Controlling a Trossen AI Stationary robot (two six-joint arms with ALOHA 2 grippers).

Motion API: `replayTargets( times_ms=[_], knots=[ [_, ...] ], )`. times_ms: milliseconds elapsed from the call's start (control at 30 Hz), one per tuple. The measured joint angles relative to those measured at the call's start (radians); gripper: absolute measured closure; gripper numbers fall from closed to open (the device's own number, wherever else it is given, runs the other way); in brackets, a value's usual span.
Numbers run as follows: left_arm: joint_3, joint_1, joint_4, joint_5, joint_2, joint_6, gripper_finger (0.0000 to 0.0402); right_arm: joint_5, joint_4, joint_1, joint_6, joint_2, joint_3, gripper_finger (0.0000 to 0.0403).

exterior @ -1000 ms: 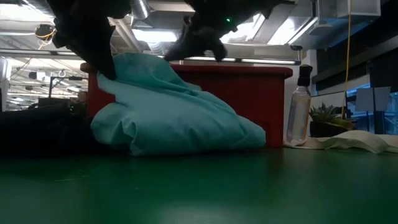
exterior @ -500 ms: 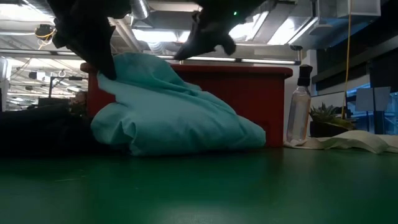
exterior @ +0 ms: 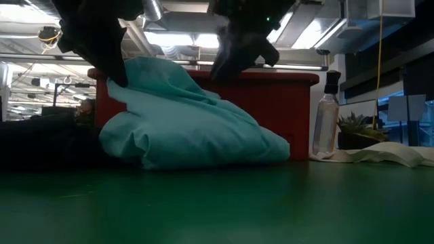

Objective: Fold Laundry from Bin
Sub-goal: Fold the blue shorts from the red laundry bin

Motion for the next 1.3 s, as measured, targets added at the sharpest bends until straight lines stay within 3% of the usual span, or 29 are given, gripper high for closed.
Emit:
replayTargets(
  times_ms=[133, 267, 667, 933, 1200, 1300],
  knots=[
    [0.0, 0.0, 0.0, 0.0, 0.0, 0.0, 0.0401, -0.055, -0.076, -0.001, 0.073, 0.016, -0.001, 0.0208],
    [0.0, 0.0, 0.0, 0.0, 0.0, 0.0, 0.0401, -0.119, -0.134, -0.001, 0.052, 0.03, 0.0, 0.0162],
    [0.0, 0.0, 0.004, 0.0, 0.0, 0.0, 0.0401, -0.112, -0.062, -0.007, -0.059, 0.087, 0.001, 0.0148],
    [0.0, 0.0, 0.004, 0.0, 0.0, 0.0, 0.0401, -0.11, -0.027, -0.006, -0.117, 0.09, -0.001, 0.0229],
    [0.0, 0.0, 0.004, 0.0, 0.0, 0.0, 0.0401, -0.097, 0.023, -0.006, -0.17, 0.09, -0.001, 0.0383],
    [0.0, 0.0, 0.004, 0.0, 0.0, 0.0, 0.0401, -0.052, 0.063, -0.006, -0.177, 0.09, -0.001, 0.0388]
  ],
)
